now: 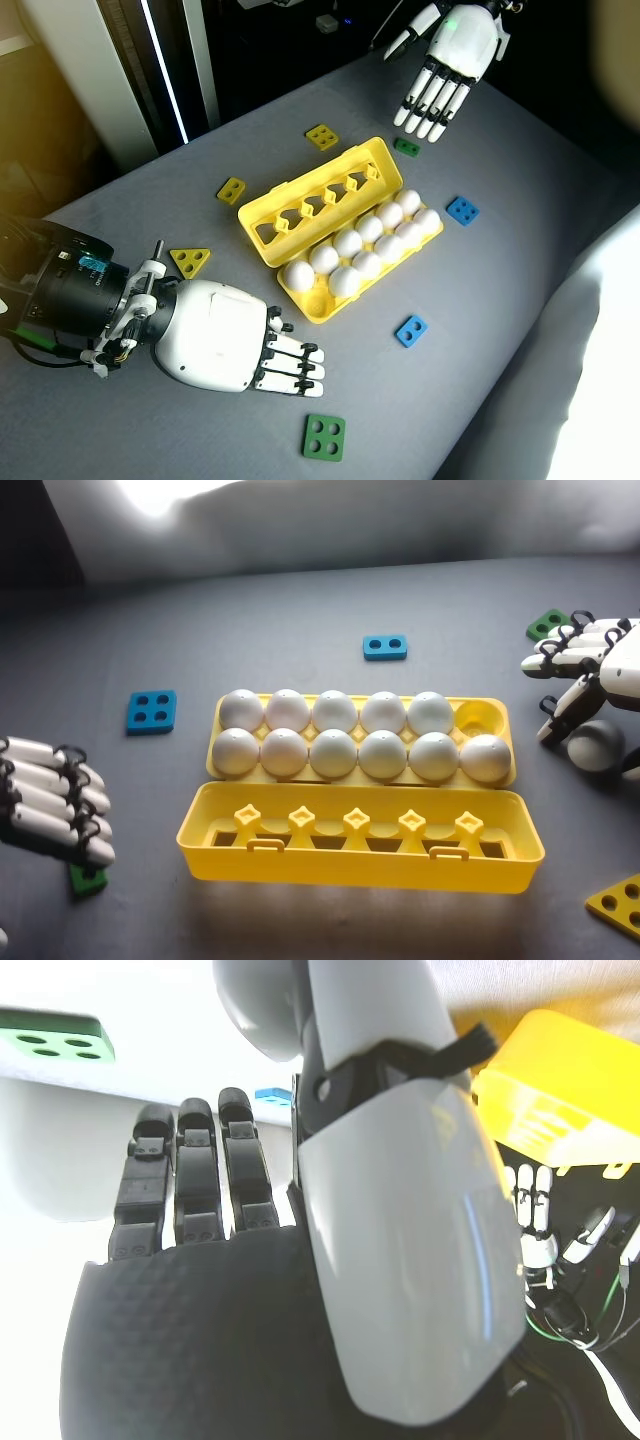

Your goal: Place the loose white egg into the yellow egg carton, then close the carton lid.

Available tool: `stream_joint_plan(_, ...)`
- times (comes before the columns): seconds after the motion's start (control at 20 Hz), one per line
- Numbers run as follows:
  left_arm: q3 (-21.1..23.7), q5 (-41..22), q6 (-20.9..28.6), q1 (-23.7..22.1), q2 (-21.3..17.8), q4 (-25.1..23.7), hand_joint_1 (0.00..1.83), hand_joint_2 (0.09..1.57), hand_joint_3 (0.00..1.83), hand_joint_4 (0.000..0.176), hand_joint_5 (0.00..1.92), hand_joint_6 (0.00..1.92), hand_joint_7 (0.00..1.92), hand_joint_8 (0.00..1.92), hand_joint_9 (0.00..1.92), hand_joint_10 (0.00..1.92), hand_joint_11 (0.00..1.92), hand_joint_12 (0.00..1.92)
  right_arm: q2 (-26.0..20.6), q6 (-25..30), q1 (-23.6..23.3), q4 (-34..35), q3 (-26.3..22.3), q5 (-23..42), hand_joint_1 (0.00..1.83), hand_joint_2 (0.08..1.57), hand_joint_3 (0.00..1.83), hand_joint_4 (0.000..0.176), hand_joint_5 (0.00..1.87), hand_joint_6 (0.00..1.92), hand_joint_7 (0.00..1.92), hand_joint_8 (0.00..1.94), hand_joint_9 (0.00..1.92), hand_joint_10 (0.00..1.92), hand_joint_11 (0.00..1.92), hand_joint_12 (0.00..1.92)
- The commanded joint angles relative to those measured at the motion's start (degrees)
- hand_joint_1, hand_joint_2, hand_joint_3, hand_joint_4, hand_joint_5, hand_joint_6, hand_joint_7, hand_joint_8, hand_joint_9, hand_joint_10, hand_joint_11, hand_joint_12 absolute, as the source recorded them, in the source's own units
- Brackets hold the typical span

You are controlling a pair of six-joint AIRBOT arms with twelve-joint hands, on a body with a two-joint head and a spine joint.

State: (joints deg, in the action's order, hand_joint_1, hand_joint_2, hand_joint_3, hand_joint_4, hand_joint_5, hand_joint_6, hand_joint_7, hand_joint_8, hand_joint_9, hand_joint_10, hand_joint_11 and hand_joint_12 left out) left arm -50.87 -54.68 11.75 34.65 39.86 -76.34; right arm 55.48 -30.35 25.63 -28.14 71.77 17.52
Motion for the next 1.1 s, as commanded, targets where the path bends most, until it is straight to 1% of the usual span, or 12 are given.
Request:
stream_joint_plan(0.0,-0.4,-2.3,-0.1,0.1,-0.6,3.5,0.0,1.25,0.0,0.0,0.32,0.01,0.29,0.01,0.17,0.01,0.0,0.3,-0.6,-0.4,0.1,0.8,0.5,3.6,1.22,0.98,0.0,0.123,0.78,0.01,0.08,0.01,0.0,0.0,0.0,0.0)
stream_joint_plan(0.1,-0.2,-2.0,-0.6,0.4,-0.5,3.5,0.0,1.24,0.0,0.0,0.32,0.01,0.29,0.01,0.17,0.01,0.0,0.31,-0.6,-0.4,0.2,0.9,0.5,3.6,1.23,0.98,0.0,0.115,0.79,0.01,0.08,0.01,0.0,0.0,0.0,0.0)
stream_joint_plan(0.15,-0.1,-1.8,-0.6,0.4,-0.5,3.5,0.0,1.26,0.0,0.0,0.29,0.0,0.26,0.0,0.15,0.0,0.0,0.23,-0.6,-0.4,0.3,0.9,0.5,3.6,1.23,0.98,0.0,0.112,0.79,0.01,0.08,0.0,0.0,0.0,0.0,0.0)
stream_joint_plan(0.2,0.1,-1.6,-0.8,0.4,-0.5,3.5,0.0,1.26,0.0,0.0,0.29,0.0,0.26,0.0,0.15,0.0,0.0,0.22,-0.6,-0.4,0.4,1.0,0.5,3.6,1.23,0.98,0.0,0.114,0.79,0.01,0.07,0.0,0.0,0.0,0.0,0.0)
stream_joint_plan(0.35,0.5,-0.8,-1.2,0.5,-0.3,3.6,0.0,1.24,0.0,0.0,0.34,0.01,0.32,0.01,0.2,0.02,0.0,0.42,-0.6,-0.4,0.5,1.1,0.5,3.6,1.22,0.98,0.0,0.125,0.79,0.01,0.08,0.0,0.0,0.0,0.0,0.0)
stream_joint_plan(0.45,0.7,-0.3,-1.3,0.6,-0.2,3.6,0.0,1.24,0.0,0.0,0.32,0.0,0.29,0.01,0.18,0.01,0.0,0.35,-0.6,-0.4,0.4,1.1,0.5,3.6,1.22,0.98,0.0,0.121,0.81,0.01,0.09,0.01,0.0,0.0,0.0,0.0)
stream_joint_plan(0.55,0.7,-0.1,-1.4,0.6,-0.1,3.6,0.0,1.25,0.0,0.0,0.33,0.01,0.29,0.01,0.18,0.0,0.0,0.33,-0.6,-0.4,0.4,1.1,0.5,3.6,1.22,0.99,0.01,0.102,0.84,0.02,0.1,0.01,0.0,0.0,0.0,0.0)
stream_joint_plan(0.6,0.7,0.0,-1.5,0.6,0.0,3.6,0.0,1.25,0.0,0.0,0.33,0.01,0.29,0.01,0.18,0.0,0.0,0.33,-0.6,-0.4,0.4,1.1,0.5,3.6,1.22,0.99,0.01,0.102,0.84,0.02,0.1,0.01,0.0,0.0,0.0,0.0)
stream_joint_plan(0.65,0.8,0.1,-1.5,0.5,0.0,3.6,0.0,1.25,0.0,0.0,0.32,0.0,0.28,0.0,0.17,0.0,0.0,0.31,-0.6,-0.4,0.4,1.1,0.5,3.6,1.17,1.02,0.01,0.0,1.13,0.48,0.19,0.01,0.0,0.0,0.0,0.0)
stream_joint_plan(0.75,0.8,0.2,-1.5,0.4,0.1,3.6,0.0,1.25,0.0,0.0,0.32,0.0,0.28,0.0,0.17,0.0,0.0,0.3,-0.6,-0.4,0.4,1.1,0.5,3.6,1.18,1.02,0.0,0.0,1.2,0.62,0.27,0.01,0.05,0.01,0.0,0.0)
stream_joint_plan(0.8,0.8,0.2,-1.5,0.3,0.1,3.6,0.0,1.25,0.0,0.0,0.34,0.01,0.3,0.01,0.19,0.01,0.0,0.36,-0.6,-0.4,0.4,1.1,0.5,3.6,1.18,1.02,0.0,0.0,1.2,0.62,0.29,0.01,0.05,0.01,0.0,0.0)
stream_joint_plan(1.05,1.0,0.3,-1.5,0.0,0.1,3.6,0.0,1.25,0.0,0.0,0.34,0.0,0.29,0.0,0.18,0.0,0.0,0.35,-0.6,-0.4,0.4,1.1,0.5,3.6,1.17,1.02,0.0,0.0,1.2,0.61,0.29,0.0,0.09,0.01,0.0,0.0)
